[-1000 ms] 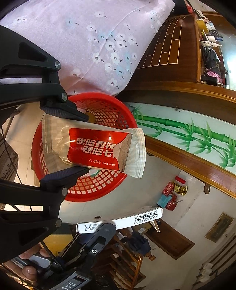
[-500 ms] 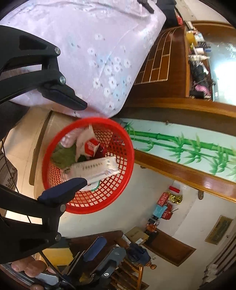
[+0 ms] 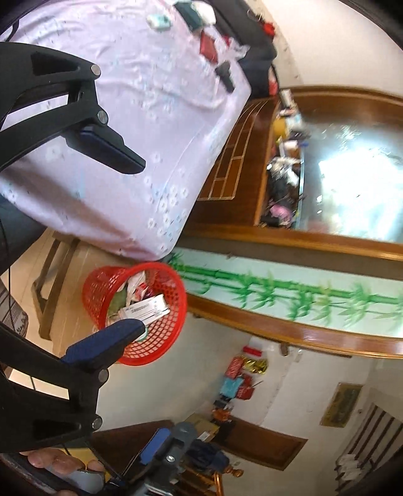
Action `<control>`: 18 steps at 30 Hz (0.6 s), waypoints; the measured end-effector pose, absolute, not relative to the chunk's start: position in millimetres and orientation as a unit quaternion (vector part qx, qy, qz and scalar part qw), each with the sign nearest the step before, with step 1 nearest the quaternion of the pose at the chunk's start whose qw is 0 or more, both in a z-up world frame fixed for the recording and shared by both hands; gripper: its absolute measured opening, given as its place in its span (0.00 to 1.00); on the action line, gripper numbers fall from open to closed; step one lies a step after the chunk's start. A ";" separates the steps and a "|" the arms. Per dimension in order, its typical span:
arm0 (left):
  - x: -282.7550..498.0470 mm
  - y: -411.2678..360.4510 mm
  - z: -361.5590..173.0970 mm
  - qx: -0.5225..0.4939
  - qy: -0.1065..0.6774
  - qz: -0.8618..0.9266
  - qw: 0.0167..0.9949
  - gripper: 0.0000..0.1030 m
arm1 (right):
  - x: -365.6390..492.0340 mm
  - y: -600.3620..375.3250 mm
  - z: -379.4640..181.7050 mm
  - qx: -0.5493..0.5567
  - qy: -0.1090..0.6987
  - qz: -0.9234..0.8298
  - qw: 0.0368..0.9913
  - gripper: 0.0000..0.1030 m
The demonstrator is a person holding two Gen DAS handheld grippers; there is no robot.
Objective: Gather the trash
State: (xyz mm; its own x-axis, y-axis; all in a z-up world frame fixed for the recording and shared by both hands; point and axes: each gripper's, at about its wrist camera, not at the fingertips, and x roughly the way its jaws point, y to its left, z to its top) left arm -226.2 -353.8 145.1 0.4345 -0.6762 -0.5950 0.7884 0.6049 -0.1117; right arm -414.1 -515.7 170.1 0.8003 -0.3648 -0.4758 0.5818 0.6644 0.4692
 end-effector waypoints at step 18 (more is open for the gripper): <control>-255.9 -288.8 189.6 0.087 0.262 -0.407 0.871 0.94 | -443.3 -433.0 220.1 0.223 0.189 -0.303 0.907 0.88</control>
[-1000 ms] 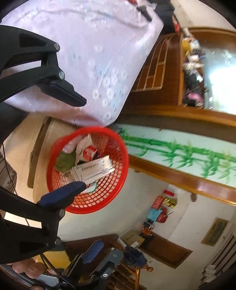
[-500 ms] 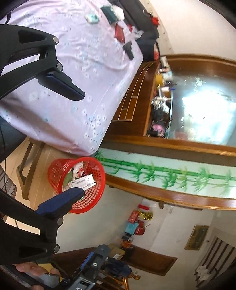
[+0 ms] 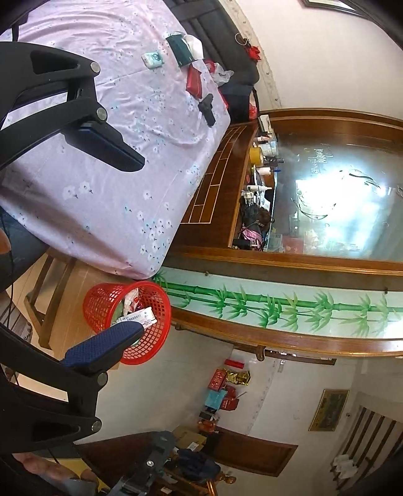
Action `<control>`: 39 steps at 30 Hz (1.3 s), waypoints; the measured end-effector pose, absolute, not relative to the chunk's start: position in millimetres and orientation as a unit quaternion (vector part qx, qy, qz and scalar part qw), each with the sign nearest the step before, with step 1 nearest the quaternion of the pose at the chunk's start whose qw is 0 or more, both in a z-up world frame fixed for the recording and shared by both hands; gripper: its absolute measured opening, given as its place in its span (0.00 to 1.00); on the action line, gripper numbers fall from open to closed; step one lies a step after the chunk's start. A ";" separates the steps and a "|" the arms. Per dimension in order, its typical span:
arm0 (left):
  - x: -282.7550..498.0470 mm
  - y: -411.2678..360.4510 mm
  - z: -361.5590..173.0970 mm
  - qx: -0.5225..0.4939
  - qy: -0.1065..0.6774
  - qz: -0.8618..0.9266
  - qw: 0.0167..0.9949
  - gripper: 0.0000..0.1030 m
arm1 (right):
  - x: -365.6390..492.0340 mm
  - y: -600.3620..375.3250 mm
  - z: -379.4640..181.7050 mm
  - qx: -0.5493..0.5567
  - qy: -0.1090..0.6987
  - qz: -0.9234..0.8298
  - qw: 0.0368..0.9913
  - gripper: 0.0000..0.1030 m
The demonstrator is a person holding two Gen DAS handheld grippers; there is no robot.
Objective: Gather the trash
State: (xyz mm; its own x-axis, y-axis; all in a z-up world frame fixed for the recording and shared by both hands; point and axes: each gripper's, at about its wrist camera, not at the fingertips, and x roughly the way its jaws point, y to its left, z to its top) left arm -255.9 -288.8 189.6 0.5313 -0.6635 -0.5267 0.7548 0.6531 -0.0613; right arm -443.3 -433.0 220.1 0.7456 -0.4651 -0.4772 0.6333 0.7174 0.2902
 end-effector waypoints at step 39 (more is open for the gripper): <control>-260.2 -296.5 181.4 0.111 0.265 -0.405 0.868 0.94 | -438.8 -435.3 210.8 0.233 0.205 -0.296 0.903 0.89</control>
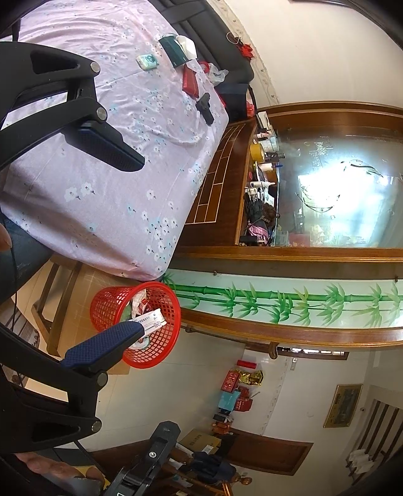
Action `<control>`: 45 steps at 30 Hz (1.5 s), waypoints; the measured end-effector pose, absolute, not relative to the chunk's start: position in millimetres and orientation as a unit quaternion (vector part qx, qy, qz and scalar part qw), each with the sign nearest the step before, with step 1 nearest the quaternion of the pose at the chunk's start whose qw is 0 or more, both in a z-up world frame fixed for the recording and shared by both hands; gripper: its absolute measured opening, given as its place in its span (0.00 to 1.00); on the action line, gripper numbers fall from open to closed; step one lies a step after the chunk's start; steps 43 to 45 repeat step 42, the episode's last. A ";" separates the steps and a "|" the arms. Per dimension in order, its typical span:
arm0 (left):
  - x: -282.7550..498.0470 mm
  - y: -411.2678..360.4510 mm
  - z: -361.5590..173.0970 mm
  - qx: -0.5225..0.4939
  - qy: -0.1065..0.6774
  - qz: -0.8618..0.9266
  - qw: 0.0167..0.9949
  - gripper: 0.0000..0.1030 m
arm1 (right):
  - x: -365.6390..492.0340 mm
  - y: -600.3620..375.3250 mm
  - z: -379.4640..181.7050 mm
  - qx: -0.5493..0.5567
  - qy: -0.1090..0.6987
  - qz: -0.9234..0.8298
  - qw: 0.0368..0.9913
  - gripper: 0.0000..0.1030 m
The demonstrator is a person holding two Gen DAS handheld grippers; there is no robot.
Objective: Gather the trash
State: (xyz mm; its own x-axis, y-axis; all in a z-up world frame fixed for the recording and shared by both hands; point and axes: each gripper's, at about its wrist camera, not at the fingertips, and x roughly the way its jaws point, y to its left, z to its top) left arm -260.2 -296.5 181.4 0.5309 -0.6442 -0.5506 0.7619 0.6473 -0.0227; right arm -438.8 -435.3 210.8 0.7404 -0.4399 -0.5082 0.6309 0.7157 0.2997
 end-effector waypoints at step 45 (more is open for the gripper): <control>-247.0 -301.2 173.0 0.120 0.278 -0.431 0.850 0.94 | -433.3 -448.5 203.9 0.240 0.210 -0.296 0.900 0.89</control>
